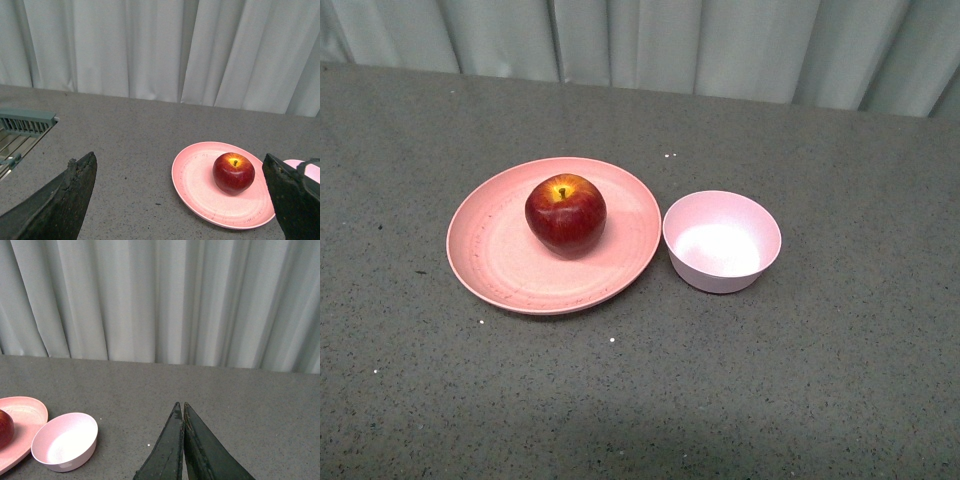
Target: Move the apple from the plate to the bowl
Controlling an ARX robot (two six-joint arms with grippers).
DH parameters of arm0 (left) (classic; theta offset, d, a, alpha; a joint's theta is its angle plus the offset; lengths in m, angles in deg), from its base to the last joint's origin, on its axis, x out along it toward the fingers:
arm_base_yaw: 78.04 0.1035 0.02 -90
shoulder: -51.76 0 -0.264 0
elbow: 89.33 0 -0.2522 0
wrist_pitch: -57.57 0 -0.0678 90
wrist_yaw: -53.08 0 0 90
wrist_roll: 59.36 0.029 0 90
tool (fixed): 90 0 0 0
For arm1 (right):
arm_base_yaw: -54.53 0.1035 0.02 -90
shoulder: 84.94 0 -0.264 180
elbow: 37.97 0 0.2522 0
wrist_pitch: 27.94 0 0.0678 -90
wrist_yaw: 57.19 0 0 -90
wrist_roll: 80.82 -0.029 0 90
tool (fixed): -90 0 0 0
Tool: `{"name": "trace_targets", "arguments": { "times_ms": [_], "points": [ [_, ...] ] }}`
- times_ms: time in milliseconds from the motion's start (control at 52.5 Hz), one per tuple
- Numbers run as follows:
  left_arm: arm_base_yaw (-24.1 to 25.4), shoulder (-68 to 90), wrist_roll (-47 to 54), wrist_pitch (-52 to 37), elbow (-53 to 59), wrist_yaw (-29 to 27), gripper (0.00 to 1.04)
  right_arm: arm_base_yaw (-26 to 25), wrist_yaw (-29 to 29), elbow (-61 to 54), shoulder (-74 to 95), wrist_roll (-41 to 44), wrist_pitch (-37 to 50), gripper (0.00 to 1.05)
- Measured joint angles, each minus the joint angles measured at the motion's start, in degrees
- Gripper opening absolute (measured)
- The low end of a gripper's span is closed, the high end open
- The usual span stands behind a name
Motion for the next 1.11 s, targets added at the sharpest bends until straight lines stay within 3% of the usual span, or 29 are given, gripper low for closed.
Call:
{"name": "trace_targets", "arguments": {
  "times_ms": [114,305,553,781,896,915,1048,1105],
  "points": [
    [0.0,0.0,0.02,0.0,0.0,0.0,0.98,0.0,0.09,0.04,-6.75,0.0,-8.87,0.01],
    [0.0,-0.02,0.02,0.0,0.0,-0.02,0.98,0.0,0.11,0.04,-9.7,0.04,-10.14,0.02],
    [0.0,-0.02,0.0,0.0,0.0,-0.02,0.98,0.0,0.11,0.04,-9.75,0.0,-10.16,0.44],
    [0.0,-0.02,0.02,0.0,0.0,-0.02,0.98,0.0,0.11,0.04,-9.75,0.0,-10.16,0.96],
    [-3.5,5.27,1.31,5.64,-1.66,-12.98,0.98,0.0,0.11,0.04,-9.75,-0.09,-10.16,0.95],
    [-3.39,14.45,1.31,0.68,-1.97,-13.73,0.98,0.0,0.11,0.04,-9.75,-0.11,-10.19,0.95],
    [-2.01,29.24,-1.16,-11.76,-3.89,-10.8,0.98,0.0,0.15,0.04,-9.75,-0.11,-10.21,0.95],
    [-2.54,40.87,-2.23,-21.31,-6.03,-8.96,0.98,0.0,0.13,0.04,-9.75,-0.11,-10.21,0.95]
  ]
}}
